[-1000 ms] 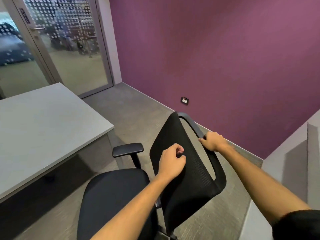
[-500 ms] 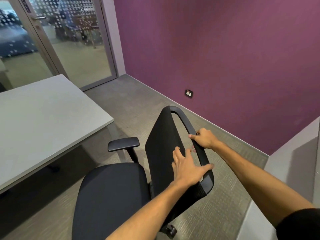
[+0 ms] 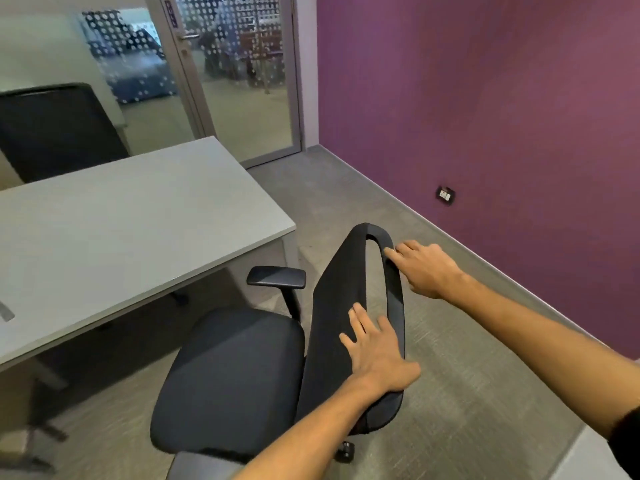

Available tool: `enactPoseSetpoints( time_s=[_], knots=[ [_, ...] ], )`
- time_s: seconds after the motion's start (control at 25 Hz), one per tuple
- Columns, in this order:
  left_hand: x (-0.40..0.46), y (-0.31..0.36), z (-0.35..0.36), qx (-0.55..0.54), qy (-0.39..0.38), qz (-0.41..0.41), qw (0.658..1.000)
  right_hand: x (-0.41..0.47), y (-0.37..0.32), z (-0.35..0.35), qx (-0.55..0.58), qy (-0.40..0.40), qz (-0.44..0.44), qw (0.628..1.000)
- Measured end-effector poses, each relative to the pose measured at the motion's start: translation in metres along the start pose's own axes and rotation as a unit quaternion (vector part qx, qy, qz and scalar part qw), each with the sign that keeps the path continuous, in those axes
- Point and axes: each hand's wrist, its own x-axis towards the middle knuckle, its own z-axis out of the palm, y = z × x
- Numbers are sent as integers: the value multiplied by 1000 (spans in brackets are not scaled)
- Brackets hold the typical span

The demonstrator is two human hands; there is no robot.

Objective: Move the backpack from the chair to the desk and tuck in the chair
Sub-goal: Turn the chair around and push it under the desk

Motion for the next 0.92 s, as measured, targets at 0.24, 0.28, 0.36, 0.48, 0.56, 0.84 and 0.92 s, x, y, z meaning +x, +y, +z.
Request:
enactPoseSetpoints(
  time_s=[0.24,0.28,0.36,0.48,0.56,0.84,0.92],
  knots=[
    [-18,-66,-31,24,-35,6,999,45,-53,16,-48,32,-139,989],
    [-21,-77,-37,29,-43,7,999,52,-66,15,-47,51,-162,984],
    [-28,-99,-50,44,-64,9,997,64,-88,11,-37,85,-204,975],
    [-44,-134,-69,66,-71,2,995,76,-117,-11,-25,89,-241,966],
    [-58,-151,-72,88,-31,-5,996,82,-137,-24,-23,93,-266,959],
    [-92,-210,-52,295,185,-7,937,119,-183,-54,59,41,-325,943],
    [-99,-233,-62,311,196,8,930,133,-191,-50,77,47,-307,947]
  ],
)
